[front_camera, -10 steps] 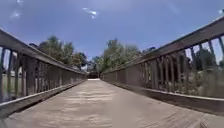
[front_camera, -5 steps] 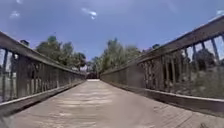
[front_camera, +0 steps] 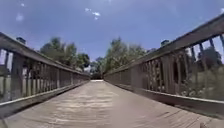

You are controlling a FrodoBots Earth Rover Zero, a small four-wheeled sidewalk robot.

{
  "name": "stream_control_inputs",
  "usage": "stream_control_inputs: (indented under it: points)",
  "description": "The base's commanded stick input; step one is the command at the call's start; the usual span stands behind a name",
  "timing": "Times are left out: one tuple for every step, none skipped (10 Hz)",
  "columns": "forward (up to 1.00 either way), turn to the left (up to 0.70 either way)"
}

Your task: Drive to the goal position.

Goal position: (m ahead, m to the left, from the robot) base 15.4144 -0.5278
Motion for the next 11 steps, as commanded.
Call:
stream_control_inputs:
  points:
    - [0.45, 0.0]
    - [0.45, 0.0]
    - [0.45, 0.0]
    - [0.45, 0.0]
    - [0.45, 0.0]
    - [0.45, 0.0]
    - [0.45, 0.0]
    - [0.45, 0.0]
    - [0.45, 0.0]
    - [0.45, 0.0]
    - [0.45, 0.0]
